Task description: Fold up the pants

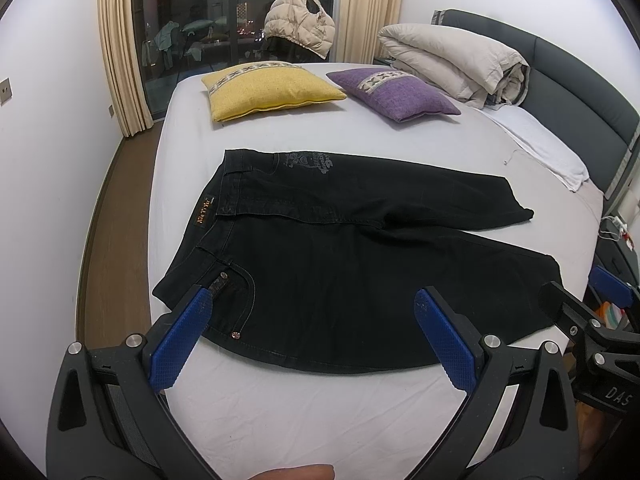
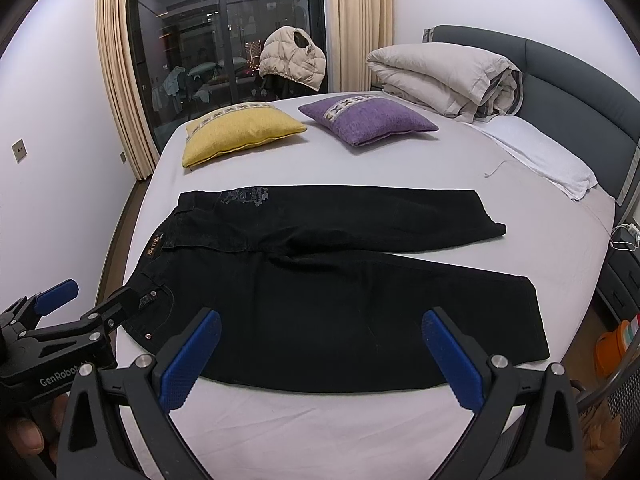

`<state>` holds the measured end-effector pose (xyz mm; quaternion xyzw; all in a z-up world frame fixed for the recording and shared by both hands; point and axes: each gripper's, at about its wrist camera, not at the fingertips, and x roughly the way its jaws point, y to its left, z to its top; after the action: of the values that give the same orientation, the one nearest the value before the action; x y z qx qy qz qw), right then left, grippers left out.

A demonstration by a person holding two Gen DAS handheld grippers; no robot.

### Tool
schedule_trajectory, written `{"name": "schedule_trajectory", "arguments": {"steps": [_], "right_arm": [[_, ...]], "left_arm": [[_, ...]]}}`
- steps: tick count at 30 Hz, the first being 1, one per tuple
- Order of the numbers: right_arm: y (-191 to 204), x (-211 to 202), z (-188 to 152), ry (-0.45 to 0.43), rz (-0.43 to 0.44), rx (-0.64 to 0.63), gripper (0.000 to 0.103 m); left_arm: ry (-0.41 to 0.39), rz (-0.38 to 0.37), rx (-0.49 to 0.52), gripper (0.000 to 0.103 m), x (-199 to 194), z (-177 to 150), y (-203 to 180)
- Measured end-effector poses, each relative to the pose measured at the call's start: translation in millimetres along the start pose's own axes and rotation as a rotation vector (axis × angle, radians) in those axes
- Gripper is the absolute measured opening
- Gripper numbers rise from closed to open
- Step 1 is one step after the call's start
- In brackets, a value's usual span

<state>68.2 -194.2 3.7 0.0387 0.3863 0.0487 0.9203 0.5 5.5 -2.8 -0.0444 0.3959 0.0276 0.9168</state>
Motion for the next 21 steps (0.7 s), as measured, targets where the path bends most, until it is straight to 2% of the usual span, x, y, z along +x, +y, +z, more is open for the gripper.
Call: {"name": "schedule_trajectory", "arguments": {"steps": [21], "right_arm": [[1.2, 4.4, -7.9, 0.007, -0.001, 0.000, 0.103]], "left_arm": [[0.001, -0.001, 0.000, 0.103, -0.3, -1.0, 0.6]]}}
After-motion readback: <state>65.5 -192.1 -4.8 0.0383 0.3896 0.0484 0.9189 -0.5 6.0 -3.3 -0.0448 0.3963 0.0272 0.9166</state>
